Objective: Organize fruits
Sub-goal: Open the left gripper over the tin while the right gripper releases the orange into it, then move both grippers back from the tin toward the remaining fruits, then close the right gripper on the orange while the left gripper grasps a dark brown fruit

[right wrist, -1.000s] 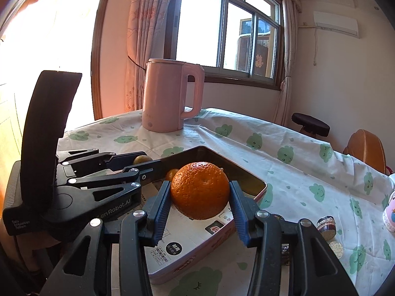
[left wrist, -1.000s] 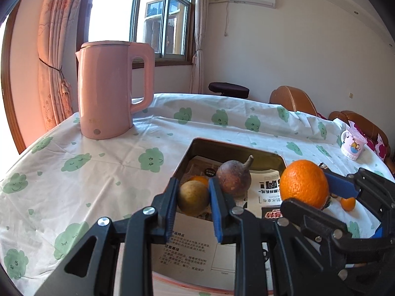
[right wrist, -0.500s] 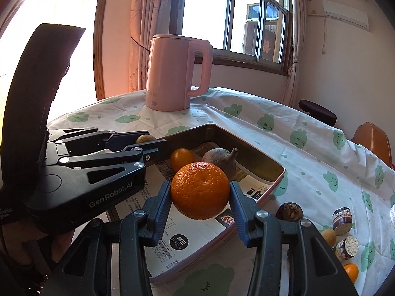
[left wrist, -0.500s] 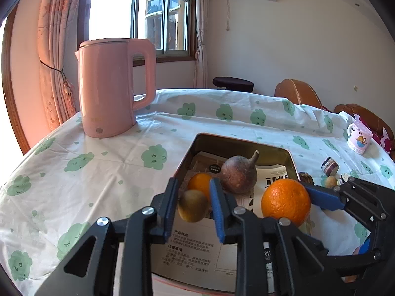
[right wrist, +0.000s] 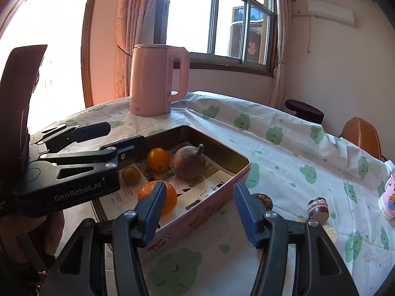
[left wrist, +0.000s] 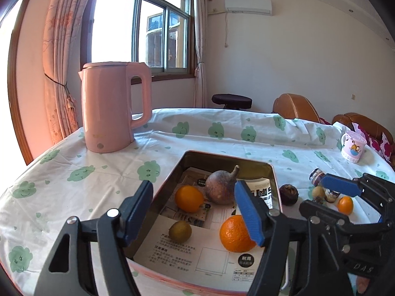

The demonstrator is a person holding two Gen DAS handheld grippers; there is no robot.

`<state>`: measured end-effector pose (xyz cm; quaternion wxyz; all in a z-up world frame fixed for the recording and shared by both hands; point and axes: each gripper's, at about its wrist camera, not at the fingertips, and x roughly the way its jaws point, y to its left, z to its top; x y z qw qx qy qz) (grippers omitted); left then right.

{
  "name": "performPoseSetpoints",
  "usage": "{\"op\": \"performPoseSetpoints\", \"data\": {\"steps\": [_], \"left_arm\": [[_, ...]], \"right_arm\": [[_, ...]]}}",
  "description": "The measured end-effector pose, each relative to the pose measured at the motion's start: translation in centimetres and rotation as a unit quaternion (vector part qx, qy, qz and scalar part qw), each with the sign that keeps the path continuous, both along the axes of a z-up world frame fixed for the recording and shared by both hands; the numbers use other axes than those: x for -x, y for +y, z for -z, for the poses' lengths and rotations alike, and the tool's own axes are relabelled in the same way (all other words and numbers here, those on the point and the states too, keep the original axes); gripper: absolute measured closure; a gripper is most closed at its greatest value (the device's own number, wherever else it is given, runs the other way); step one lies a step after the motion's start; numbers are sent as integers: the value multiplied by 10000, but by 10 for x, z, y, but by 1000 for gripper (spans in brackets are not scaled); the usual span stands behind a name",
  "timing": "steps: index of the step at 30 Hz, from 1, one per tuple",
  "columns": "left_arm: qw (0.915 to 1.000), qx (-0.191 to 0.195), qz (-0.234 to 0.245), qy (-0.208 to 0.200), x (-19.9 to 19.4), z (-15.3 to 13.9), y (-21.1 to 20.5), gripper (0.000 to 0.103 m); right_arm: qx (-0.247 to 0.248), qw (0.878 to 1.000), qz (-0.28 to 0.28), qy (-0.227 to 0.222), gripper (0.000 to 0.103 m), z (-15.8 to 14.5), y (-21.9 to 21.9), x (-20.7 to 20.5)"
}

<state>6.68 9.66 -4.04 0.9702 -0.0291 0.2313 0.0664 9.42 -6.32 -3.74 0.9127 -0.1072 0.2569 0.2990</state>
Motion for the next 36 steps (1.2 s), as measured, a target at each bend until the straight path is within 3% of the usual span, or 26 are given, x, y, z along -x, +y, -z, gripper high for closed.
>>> {"op": "performPoseSetpoints", "data": {"steps": [9,13,25,36], "left_arm": [[9979,-200,621,-12,-3,-5,-59,30],[9953,-243,927,107,-9,-3,-87,30],[9822,-303,1593,943,-49,19,-144,31],[9646,-348,1970,1718,-73,41,-162,54]], "right_arm": [[52,9926,1200,196,44,-2,-107,-13],[85,9884,1458,422,44,3,-135,-20],[-93,9872,1199,1043,44,18,-148,-35],[176,9847,964,1443,57,30,-136,-45]]}}
